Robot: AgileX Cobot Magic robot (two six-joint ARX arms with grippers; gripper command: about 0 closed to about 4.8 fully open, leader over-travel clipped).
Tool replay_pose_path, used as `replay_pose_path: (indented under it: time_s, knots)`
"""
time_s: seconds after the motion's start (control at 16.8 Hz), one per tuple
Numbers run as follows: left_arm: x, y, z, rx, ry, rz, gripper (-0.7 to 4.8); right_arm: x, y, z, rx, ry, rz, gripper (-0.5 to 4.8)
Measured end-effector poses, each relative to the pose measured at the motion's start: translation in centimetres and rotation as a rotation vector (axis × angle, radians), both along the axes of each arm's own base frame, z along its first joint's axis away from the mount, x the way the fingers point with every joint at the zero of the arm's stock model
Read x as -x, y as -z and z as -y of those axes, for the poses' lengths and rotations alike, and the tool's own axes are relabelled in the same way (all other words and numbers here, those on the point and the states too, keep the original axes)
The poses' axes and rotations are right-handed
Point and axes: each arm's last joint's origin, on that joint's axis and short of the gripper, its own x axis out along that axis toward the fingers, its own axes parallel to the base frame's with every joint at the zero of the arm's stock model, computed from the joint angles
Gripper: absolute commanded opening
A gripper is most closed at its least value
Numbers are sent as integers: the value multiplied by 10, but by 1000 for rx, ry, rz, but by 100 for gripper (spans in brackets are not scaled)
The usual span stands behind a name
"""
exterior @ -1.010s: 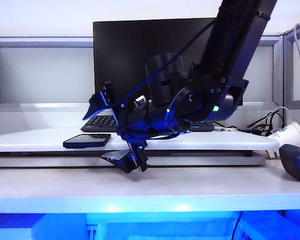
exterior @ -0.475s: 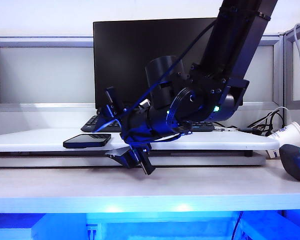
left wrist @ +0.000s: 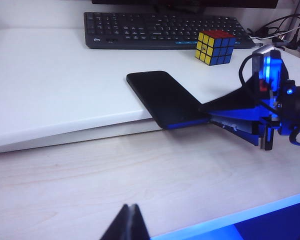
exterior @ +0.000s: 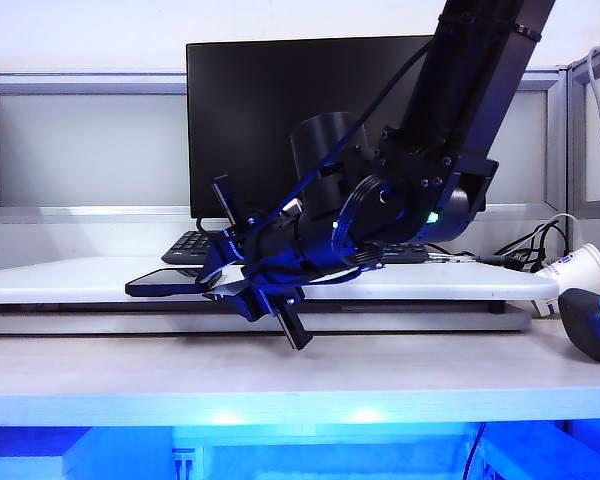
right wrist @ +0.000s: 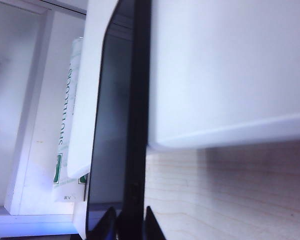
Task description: Put the phone on top of the Rubik's Cube.
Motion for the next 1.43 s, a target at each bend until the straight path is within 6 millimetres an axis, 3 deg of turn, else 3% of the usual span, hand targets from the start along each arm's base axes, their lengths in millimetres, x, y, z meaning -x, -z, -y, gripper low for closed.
replay_pose_path:
  time_s: [0.06,1.13,1.43]
  knots:
    - [0,0,0,0,0,0,-3,0,0,0,-1,2,1,-6]
    - [0,0,0,0,-1,0,-3,-2,-13,-1,-100,-12,120,-6]
    - [0,0,0,0,-2,0,-3,-14,-21,15,-141,27,179,-6]
